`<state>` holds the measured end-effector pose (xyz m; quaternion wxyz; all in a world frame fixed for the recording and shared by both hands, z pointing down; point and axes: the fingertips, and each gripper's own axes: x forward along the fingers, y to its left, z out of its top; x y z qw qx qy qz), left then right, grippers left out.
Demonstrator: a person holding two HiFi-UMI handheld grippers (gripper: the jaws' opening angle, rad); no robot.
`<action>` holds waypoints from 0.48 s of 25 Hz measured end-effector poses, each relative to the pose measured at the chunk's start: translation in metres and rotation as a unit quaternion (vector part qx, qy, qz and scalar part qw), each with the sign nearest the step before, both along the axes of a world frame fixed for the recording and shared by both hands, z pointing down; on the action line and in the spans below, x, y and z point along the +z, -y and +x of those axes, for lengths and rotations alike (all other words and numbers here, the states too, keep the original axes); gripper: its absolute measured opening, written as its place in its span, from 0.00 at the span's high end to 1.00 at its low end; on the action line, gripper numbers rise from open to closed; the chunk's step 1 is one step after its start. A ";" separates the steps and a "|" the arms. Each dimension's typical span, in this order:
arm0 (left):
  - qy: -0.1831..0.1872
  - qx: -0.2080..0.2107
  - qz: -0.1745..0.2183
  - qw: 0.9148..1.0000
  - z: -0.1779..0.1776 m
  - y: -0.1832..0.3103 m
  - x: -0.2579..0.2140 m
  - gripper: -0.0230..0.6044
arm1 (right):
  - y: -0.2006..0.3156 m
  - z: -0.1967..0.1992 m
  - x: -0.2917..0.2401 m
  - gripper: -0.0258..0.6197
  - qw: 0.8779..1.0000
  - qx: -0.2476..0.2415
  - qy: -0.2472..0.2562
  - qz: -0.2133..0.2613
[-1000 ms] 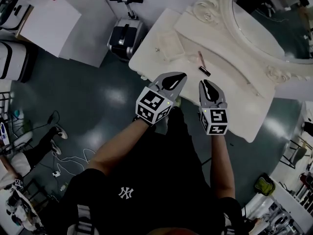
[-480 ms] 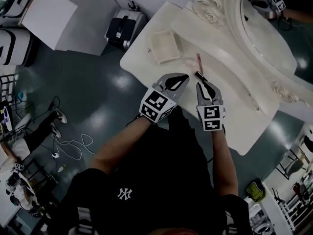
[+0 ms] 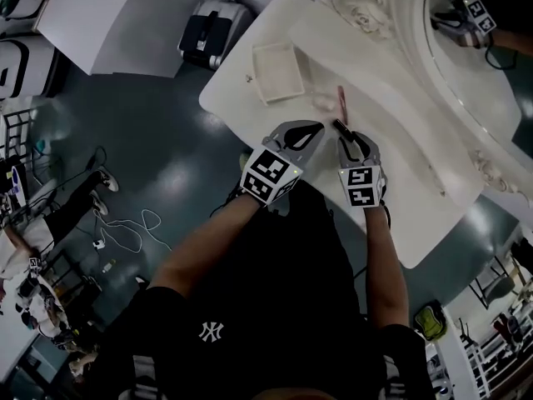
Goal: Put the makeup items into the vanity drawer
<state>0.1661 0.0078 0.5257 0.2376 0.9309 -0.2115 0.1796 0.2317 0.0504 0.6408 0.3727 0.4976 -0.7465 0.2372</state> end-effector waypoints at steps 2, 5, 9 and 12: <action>0.002 0.000 -0.004 1.000 -0.001 0.000 0.004 0.96 | -0.001 0.005 0.012 0.71 1.000 0.003 -0.002 -0.014; 0.004 -0.002 -0.011 1.000 -0.004 0.000 0.010 0.96 | 0.001 0.006 0.023 0.70 1.000 0.005 -0.003 -0.028; 0.006 -0.004 -0.015 1.000 -0.009 -0.001 0.013 0.96 | 0.006 0.007 0.026 0.73 0.999 0.010 -0.013 -0.036; 0.006 -0.006 -0.016 1.000 -0.012 0.001 0.014 0.96 | 0.006 0.009 0.026 0.75 0.999 0.014 -0.015 -0.040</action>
